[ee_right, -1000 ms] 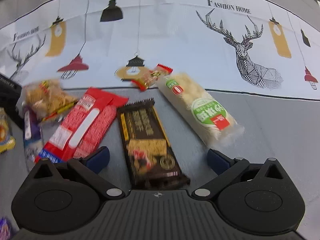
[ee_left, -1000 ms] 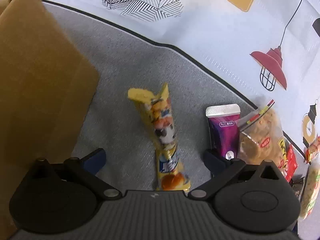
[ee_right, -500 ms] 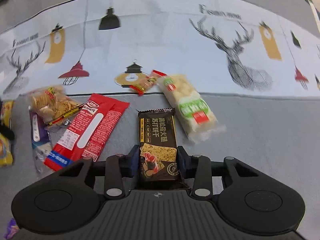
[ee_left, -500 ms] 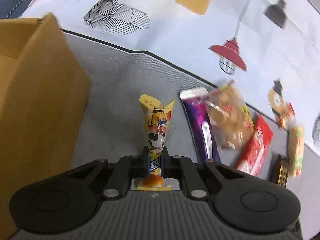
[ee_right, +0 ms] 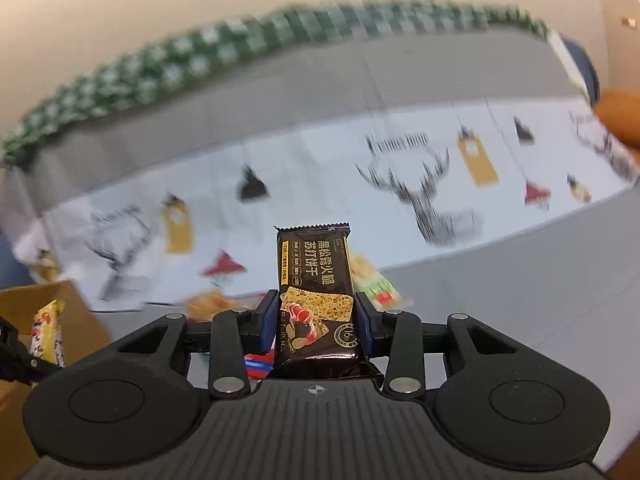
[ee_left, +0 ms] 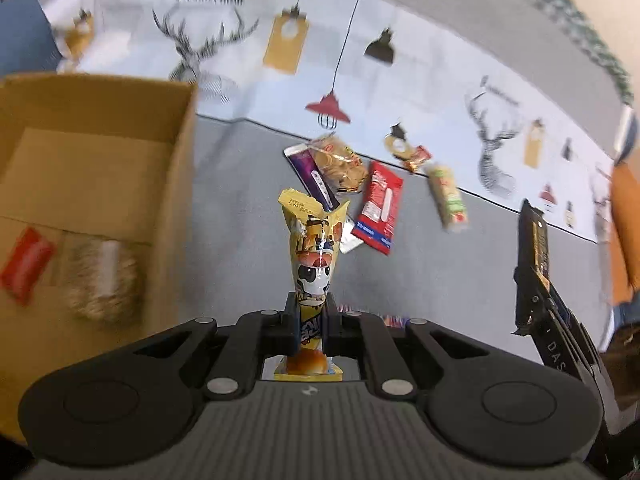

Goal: Organize snacks
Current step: 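Carry the chocolate bar and yellow wafer stick over the box with both tools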

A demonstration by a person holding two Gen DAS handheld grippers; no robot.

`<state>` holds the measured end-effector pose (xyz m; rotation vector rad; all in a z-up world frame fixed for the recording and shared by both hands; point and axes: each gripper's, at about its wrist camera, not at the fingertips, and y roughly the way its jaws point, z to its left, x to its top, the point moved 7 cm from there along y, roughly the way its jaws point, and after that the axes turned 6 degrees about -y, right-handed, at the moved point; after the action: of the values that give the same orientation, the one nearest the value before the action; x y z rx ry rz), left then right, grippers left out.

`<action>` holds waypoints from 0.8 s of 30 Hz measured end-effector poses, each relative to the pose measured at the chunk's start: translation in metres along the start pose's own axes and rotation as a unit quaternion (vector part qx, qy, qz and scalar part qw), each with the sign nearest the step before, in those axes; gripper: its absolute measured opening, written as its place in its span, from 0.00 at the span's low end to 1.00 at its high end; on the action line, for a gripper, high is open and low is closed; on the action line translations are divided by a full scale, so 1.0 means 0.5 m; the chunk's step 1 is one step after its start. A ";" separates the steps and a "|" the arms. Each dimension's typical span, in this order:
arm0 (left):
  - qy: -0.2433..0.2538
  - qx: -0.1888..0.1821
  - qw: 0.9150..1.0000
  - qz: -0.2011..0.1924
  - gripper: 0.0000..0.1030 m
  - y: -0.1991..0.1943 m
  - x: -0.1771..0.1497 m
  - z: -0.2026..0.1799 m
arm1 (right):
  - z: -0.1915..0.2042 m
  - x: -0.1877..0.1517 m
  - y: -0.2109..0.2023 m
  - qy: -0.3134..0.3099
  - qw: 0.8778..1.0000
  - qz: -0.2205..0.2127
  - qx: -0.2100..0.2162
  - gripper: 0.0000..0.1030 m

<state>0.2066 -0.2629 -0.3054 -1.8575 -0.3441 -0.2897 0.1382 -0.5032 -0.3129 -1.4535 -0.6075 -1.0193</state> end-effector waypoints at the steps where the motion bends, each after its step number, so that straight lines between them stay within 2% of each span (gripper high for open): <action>1: 0.006 0.002 1.000 -0.010 0.10 -0.024 -0.011 0.011 | 0.017 0.005 -0.034 -0.003 1.000 -0.008 0.008 0.40; 6: 0.033 0.021 0.998 -0.055 0.10 -0.163 -0.085 0.090 | 0.123 -0.003 -0.203 -0.013 0.997 -0.018 0.074 0.40; 13: 0.027 0.040 0.995 -0.086 0.10 -0.303 -0.216 0.225 | 0.280 -0.062 -0.387 -0.043 0.988 0.007 0.149 0.40; 18: 0.008 0.036 0.993 -0.114 0.10 -0.368 -0.278 0.292 | 0.390 -0.099 -0.474 -0.091 0.977 0.013 0.190 0.40; 24: -0.005 0.028 0.988 -0.153 0.10 -0.428 -0.310 0.332 | 0.456 -0.084 -0.546 -0.139 0.969 -0.018 0.203 0.40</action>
<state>-0.0130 -0.0566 -0.2242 -1.7493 -0.6394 -0.4747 -0.0578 -0.2297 -0.1907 -1.2274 -0.9878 -0.6700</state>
